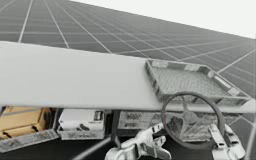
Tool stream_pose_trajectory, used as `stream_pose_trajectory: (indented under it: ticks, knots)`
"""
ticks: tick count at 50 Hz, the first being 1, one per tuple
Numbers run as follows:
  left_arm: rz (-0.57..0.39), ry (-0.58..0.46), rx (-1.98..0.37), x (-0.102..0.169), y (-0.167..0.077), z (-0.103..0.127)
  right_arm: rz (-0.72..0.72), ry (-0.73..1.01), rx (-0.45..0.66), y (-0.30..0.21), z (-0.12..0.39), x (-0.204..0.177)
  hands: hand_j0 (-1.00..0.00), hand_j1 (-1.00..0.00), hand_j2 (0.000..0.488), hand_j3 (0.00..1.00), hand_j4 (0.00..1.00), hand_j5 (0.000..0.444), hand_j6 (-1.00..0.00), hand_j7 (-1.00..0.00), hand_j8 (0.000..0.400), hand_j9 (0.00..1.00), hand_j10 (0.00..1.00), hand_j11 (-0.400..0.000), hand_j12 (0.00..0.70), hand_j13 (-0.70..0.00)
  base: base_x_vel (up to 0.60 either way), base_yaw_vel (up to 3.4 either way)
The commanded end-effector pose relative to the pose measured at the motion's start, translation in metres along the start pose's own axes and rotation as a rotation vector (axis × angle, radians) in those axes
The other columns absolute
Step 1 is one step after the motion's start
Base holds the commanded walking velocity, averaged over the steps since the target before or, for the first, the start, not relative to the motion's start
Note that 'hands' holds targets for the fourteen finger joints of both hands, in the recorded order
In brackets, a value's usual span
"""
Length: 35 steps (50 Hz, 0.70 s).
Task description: Pick up and drop off the object
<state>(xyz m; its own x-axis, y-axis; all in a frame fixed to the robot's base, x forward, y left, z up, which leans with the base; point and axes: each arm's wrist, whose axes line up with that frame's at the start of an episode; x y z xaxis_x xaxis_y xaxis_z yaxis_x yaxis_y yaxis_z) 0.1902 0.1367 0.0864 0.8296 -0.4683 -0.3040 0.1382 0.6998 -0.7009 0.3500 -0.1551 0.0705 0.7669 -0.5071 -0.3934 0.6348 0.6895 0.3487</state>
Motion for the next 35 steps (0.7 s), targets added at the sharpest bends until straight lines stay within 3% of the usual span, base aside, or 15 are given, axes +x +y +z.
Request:
stream_pose_trajectory:
  ticks: [1,35]
  knots:
    - [0.015,-0.035,0.000,-0.0086,0.0010,0.0027,0.155,-0.015,0.070,0.0488,0.0061,-0.0119,0.00,0.00,0.000,1.00,1.00,0.000,0.00,0.00,0.000,1.00,1.00,-0.400,0.000,-0.700,0.14,1.29]
    - [0.015,-0.035,0.000,-0.0086,0.0010,0.0027,0.155,-0.015,0.070,0.0488,0.0061,-0.0119,0.00,0.00,0.000,1.00,1.00,0.000,0.00,0.00,0.000,1.00,1.00,-0.400,0.000,-0.700,0.14,1.29]
